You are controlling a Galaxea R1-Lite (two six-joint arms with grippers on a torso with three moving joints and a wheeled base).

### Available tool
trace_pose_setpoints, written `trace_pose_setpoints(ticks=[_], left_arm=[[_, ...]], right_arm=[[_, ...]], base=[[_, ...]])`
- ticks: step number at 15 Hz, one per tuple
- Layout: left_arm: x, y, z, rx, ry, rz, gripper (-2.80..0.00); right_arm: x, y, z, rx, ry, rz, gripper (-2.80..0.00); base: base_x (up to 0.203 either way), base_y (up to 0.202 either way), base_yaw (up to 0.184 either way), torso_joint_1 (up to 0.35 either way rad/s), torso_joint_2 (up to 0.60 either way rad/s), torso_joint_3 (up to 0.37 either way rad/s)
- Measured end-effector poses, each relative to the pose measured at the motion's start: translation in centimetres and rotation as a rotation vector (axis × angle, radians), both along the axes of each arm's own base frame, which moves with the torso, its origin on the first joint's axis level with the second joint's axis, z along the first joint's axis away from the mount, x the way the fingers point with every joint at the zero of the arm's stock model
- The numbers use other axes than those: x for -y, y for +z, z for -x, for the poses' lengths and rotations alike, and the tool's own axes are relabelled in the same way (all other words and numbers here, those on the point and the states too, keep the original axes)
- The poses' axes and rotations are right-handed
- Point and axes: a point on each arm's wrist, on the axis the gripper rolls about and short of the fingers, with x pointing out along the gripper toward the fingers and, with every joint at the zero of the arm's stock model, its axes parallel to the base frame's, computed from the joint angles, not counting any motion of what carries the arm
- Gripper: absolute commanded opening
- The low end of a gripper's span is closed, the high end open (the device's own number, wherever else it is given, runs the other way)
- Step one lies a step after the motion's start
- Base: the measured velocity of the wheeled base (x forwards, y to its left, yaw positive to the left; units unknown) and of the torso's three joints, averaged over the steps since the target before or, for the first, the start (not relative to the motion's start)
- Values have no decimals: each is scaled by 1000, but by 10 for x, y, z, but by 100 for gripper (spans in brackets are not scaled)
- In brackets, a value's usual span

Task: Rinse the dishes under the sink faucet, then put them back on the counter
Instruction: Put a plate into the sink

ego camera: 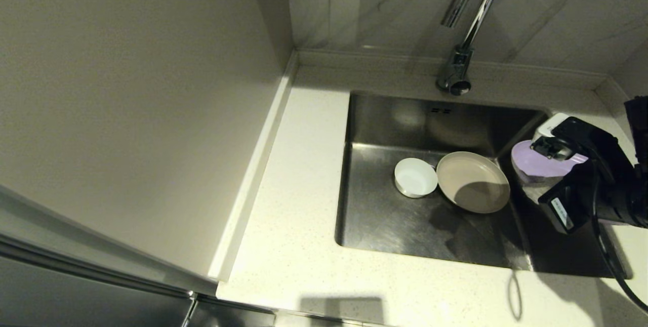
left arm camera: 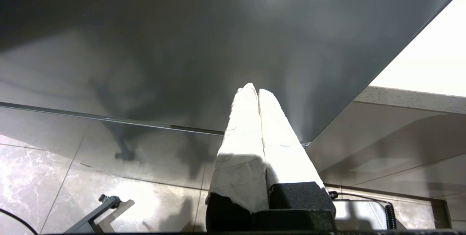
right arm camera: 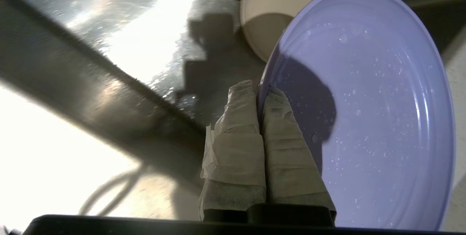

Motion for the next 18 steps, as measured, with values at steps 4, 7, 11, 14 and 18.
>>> trace_pose_setpoints(ticks=[4,7,11,14,18], left_arm=[[0,0,0,0,0,0,-280],[0,0,0,0,0,0,-280],[0,0,0,0,0,0,-280],[0,0,0,0,0,0,-280],[0,0,0,0,0,0,-280]], right_arm=[[-12,-2,6,2,60,-5,-280],[-24,-3,-4,60,99,-23,-280],[-44,-15,-26,90,142,-36,-280],[-59,-31,-43,84,167,-38,-280],[-71,-57,-64,52,177,-31,-280]], base=[[0,0,0,0,0,0],[0,0,0,0,0,0],[0,0,0,0,0,0],[0,0,0,0,0,0],[0,0,0,0,0,0]])
